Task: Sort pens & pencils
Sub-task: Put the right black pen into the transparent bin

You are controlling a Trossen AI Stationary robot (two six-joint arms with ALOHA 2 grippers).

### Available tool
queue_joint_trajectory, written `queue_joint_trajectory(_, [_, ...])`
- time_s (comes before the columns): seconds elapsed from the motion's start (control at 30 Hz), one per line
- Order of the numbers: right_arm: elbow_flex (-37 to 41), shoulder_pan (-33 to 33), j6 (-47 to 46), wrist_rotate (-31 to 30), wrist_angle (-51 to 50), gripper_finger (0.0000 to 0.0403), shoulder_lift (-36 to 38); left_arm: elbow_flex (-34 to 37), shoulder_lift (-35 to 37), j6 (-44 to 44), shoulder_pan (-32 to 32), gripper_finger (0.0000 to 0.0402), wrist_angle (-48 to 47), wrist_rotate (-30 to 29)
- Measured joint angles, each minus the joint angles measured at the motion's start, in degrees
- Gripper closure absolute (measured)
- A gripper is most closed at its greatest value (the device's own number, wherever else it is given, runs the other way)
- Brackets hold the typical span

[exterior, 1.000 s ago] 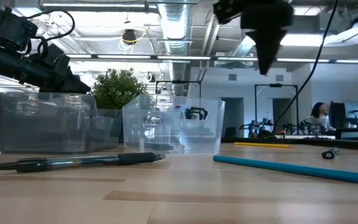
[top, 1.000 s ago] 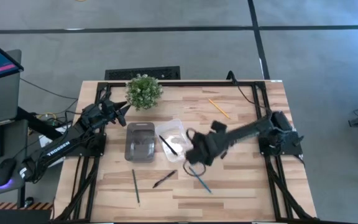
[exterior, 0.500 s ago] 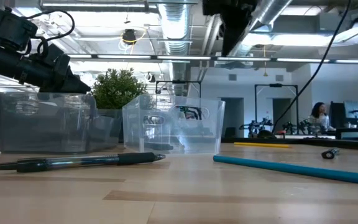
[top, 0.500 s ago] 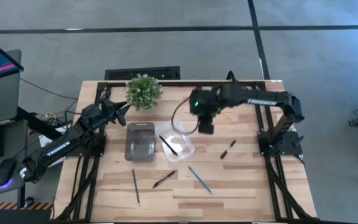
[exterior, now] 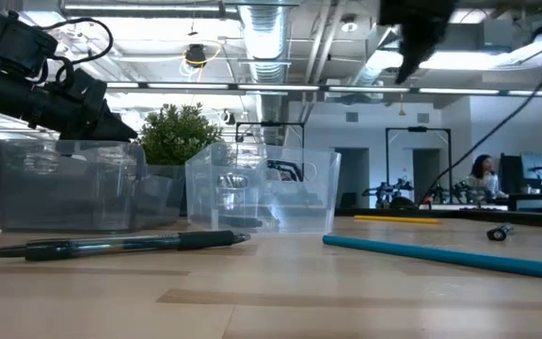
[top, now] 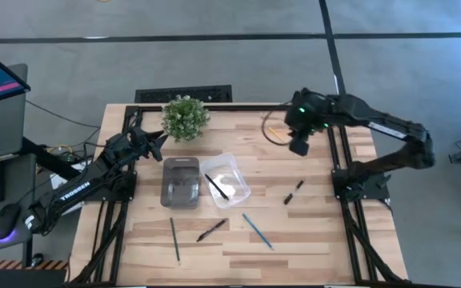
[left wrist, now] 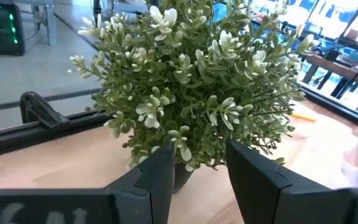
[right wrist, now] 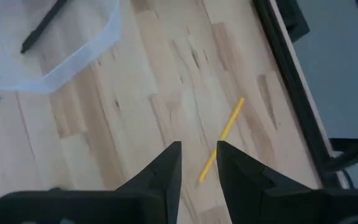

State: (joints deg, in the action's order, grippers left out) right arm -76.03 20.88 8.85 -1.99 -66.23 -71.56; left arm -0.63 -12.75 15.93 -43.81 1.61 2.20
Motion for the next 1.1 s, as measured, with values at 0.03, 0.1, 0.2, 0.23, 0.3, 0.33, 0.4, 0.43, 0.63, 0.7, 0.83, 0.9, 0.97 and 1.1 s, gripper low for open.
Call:
queue_joint_trajectory(0.03, [2.64,-0.09,-0.29,0.88,1.26,0.028,2.06,-0.02,0.0,0.56,0.0,0.0267,0.0,0.0])
queue_joint_trajectory(0.1, [7.65,-0.77,-1.29,3.55,3.44,0.028,5.77,-0.02,0.0,1.92,0.0,0.0267,0.02,0.0])
queue_joint_trajectory(0.2, [14.78,-2.12,-1.9,7.5,6.17,0.0275,10.39,-0.02,0.0,3.53,0.0,0.0267,0.0,0.0])
queue_joint_trajectory(0.23, [17.0,-2.57,-2.86,8.07,7.25,0.0272,11.7,0.0,0.0,4.17,0.0,0.0267,0.01,0.0])
queue_joint_trajectory(0.3, [21.2,-3.41,-4.73,8.16,9.19,0.0266,13.75,0.0,0.0,5.21,0.0,0.0267,0.0,0.0])
queue_joint_trajectory(0.33, [23.18,-3.77,-5.58,8.16,9.97,0.0263,14.55,0.0,0.0,5.37,0.0,0.0267,0.0,-0.02])
queue_joint_trajectory(0.4, [26.9,-4.49,-5.62,8.16,11.47,0.0255,15.66,-0.02,0.0,5.37,0.0,0.0267,0.0,0.0])
queue_joint_trajectory(0.43, [28.62,-4.99,-5.04,8.15,12.05,0.025,15.99,-0.01,0.0,5.37,0.0,0.0267,0.0,0.0])
queue_joint_trajectory(0.63, [33.25,-8.87,-2.36,8.14,13.22,0.02,14.53,-0.01,0.0,5.37,0.0,0.0267,0.0,-0.02])
queue_joint_trajectory(0.7, [33.02,-10.45,-1.1,8.18,13.79,0.0179,13.58,0.0,0.0,5.37,0.0,0.0267,0.0,-0.02])
queue_joint_trajectory(0.83, [33.09,-13.23,3.79,8.16,15.73,0.0149,11.33,-0.02,0.0,5.34,0.0,0.0267,0.0,-0.02])
queue_joint_trajectory(0.9, [33.09,-14.17,4.37,8.07,16.8,0.0144,10.24,0.0,0.0,4.8,0.0,0.0267,0.0,-0.02])
queue_joint_trajectory(0.97, [33.09,-14.69,4.68,8.08,18.61,0.0143,9.17,-0.01,0.0,4.74,0.0,0.0267,0.0,-0.02])
queue_joint_trajectory(1.1, [33.09,-15.38,4.69,7.97,18.77,0.0143,7.15,-0.02,0.0,4.74,0.0,0.0267,0.01,-0.02])
